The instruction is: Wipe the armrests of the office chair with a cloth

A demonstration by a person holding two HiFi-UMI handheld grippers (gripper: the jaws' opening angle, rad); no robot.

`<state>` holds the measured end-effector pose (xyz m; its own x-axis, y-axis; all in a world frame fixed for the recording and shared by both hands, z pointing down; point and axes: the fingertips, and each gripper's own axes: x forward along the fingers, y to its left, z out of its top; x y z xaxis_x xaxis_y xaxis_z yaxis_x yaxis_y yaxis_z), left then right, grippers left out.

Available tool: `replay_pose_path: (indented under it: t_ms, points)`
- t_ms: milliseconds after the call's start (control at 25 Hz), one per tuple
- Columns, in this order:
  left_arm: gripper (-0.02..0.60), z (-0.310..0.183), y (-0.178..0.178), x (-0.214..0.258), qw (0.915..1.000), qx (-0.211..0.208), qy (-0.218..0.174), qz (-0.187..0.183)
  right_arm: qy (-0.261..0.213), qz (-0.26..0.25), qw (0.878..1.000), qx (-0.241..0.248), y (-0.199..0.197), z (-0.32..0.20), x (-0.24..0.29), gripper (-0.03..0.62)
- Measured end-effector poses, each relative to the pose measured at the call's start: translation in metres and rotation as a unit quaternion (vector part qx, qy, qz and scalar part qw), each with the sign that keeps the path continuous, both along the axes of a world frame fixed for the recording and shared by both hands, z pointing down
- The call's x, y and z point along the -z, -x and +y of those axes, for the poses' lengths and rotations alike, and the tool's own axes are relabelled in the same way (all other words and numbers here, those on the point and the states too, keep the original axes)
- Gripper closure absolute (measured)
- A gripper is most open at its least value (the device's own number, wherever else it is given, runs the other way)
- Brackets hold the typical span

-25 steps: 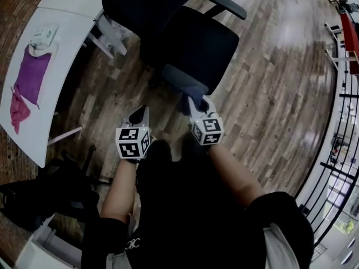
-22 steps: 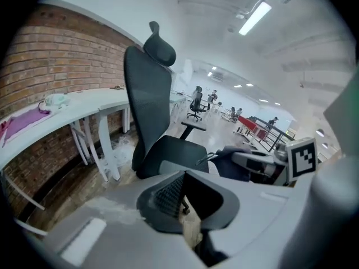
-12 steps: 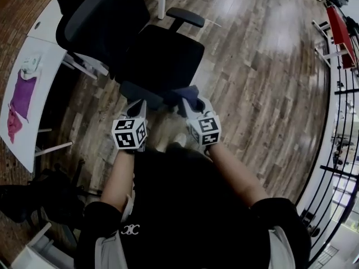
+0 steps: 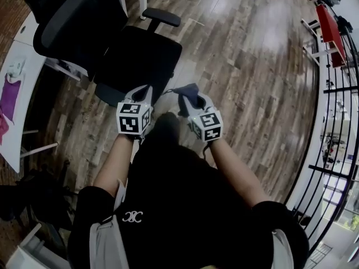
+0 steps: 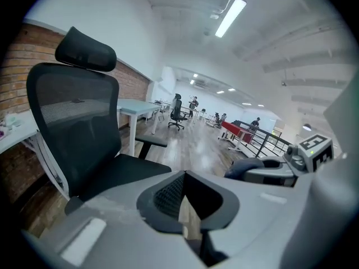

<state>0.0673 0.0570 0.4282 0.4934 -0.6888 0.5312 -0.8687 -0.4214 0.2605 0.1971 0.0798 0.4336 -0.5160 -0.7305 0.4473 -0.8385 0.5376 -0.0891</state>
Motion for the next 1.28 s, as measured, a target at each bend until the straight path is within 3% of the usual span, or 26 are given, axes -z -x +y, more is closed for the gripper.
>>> replay_pose_path:
  t_ms: [160,360,760,920,1120,1280]
  points:
    - [0.575,-0.022,-0.023,-0.004,0.9998,0.016,0.004,0.01,0.0,0.021,0.999,0.042,-0.023,-0.023,0.001,0.522]
    - [0.575,-0.074,-0.031,-0.012,0.9971,0.07,0.01,0.026,-0.005,0.037,0.994,0.103,-0.037,-0.079,0.008,0.522]
    - [0.575,-0.181,-0.078,-0.004,0.9864,0.15,-0.004,0.067,-0.009,0.101,0.976,0.191,-0.1,-0.196,0.017,0.522]
    - [0.575,-0.186,-0.073,-0.004,0.9802,0.185,-0.01,0.069,-0.004,0.128,0.963,0.236,-0.103,-0.221,0.005,0.522]
    - [0.575,-0.185,-0.048,-0.01,0.9652,0.256,-0.012,0.055,-0.002,0.146,0.942,0.302,-0.091,-0.262,-0.011,0.522]
    - [0.575,-0.176,-0.031,-0.022,0.947,0.318,0.003,0.043,-0.017,0.176,0.912,0.37,-0.071,-0.299,-0.037,0.522]
